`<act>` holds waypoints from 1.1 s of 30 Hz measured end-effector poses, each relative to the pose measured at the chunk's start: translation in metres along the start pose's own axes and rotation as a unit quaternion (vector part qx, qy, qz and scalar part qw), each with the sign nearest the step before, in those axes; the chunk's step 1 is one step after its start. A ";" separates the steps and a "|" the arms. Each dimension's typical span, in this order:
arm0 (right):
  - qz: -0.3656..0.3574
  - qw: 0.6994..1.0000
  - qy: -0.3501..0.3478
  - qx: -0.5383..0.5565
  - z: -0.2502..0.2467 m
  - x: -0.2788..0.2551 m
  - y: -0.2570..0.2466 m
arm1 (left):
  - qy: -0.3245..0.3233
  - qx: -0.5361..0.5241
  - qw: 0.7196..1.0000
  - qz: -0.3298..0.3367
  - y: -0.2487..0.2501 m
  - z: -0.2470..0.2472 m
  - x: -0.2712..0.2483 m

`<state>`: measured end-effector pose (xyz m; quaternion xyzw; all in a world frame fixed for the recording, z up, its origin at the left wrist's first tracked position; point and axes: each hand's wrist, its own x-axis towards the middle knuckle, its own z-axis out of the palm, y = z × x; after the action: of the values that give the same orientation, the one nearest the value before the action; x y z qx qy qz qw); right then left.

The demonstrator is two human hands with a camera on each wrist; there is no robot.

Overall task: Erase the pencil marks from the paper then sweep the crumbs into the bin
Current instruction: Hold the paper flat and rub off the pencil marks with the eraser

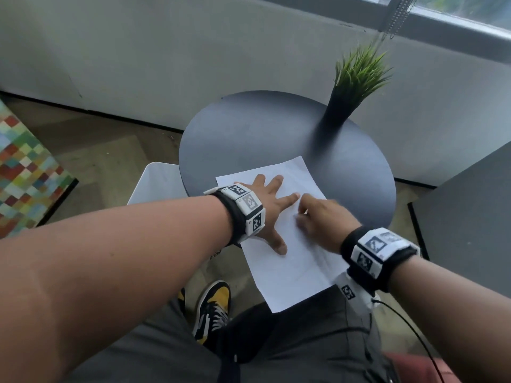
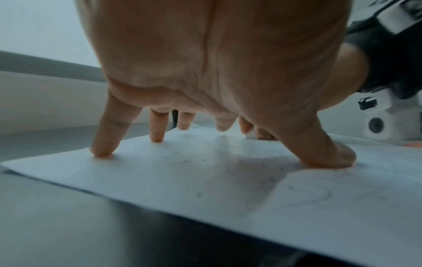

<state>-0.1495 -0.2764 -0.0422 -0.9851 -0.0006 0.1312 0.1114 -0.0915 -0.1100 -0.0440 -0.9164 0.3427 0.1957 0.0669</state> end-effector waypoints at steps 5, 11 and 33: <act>-0.134 0.989 -0.069 0.002 0.004 -0.016 -0.019 | -0.047 0.006 0.999 0.001 -0.001 0.000 -0.005; -0.022 1.000 -0.007 -0.003 -0.003 0.001 -0.010 | -0.056 -0.031 0.998 -0.001 -0.001 0.002 -0.006; 0.002 0.998 -0.039 0.046 -0.002 0.002 0.001 | -0.048 -0.015 0.999 -0.011 -0.005 0.000 -0.006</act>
<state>-0.1474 -0.2776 -0.0405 -0.9731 0.0030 0.1691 0.1567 -0.0921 -0.1024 -0.0411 -0.9107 0.3259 0.2438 0.0712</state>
